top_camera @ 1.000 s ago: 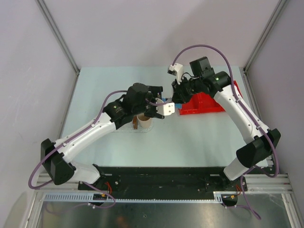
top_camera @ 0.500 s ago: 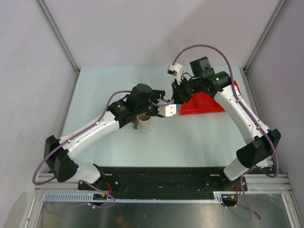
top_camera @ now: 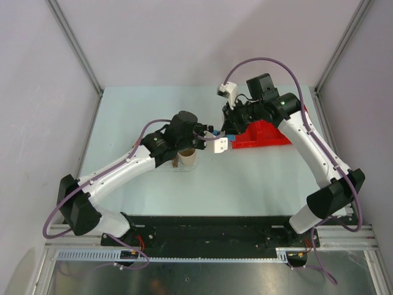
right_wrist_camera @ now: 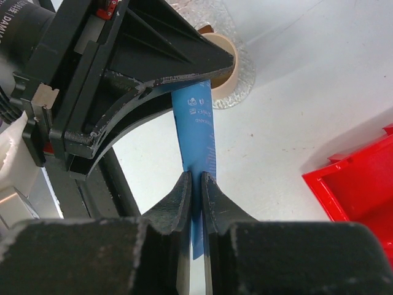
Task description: Prepare toiletry sets of a toothbrush and toothpaste on the tray
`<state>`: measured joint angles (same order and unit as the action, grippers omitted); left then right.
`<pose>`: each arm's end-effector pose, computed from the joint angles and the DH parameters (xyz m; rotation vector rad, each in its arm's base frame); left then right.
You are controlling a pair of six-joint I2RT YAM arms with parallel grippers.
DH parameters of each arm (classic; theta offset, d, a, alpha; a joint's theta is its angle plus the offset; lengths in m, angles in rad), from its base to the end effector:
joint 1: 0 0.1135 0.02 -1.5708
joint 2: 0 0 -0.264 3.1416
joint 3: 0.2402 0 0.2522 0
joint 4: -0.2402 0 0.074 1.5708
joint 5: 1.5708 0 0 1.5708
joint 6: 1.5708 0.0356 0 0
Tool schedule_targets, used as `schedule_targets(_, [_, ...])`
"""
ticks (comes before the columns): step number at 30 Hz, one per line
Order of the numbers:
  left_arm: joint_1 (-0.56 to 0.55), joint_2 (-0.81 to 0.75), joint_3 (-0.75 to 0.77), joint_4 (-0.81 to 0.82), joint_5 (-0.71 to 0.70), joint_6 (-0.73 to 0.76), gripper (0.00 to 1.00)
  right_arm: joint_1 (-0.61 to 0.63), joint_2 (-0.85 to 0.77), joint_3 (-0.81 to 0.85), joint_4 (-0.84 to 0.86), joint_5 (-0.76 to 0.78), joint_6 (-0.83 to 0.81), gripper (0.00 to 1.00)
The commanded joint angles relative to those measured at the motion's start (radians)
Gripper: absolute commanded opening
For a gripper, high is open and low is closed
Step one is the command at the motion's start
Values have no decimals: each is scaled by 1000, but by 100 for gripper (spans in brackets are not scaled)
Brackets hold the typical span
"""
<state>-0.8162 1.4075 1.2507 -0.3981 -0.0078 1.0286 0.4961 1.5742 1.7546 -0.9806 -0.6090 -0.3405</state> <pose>0.2205 -0.2341 0.3373 1.6938 1.2891 0.1339 0.2744 0.1717 0.4064 -1.2051 1.9875 0.7951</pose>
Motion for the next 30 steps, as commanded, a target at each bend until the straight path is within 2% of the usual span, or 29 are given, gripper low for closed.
schedule_targets(1, [-1,-15,-8,18,-24,-19,8,2,-48,42,31,9,14,0])
schedule_targets(3, [-1,-18,-11,18,-26,-30,3,1,-49,43,33,23,18,2])
schedule_targets(5, [-1,-24,-11,18,-32,-39,0,-7,-48,48,40,46,23,18])
schedule_targets(6, [0,-25,-13,18,-32,-44,0,-10,-48,51,42,54,26,29])
schedule_targets(7, [0,-34,-14,18,-31,-51,0,-16,-49,54,45,66,32,34])
schedule_targets(9, [5,-42,-20,18,-24,-76,0,-51,-46,68,54,64,46,65])
schedule_targets(13, [25,-65,-25,19,-1,-146,0,-149,-40,108,75,-9,113,69])
schedule_targets(18, [118,-93,12,27,112,-260,0,-283,-49,125,114,-110,178,70])
schedule_targets(21, [182,-105,39,33,184,-352,0,-304,-69,100,149,-144,199,70])
schedule_targets(30, [298,-125,105,79,345,-709,0,-310,-204,-35,423,-199,300,74])
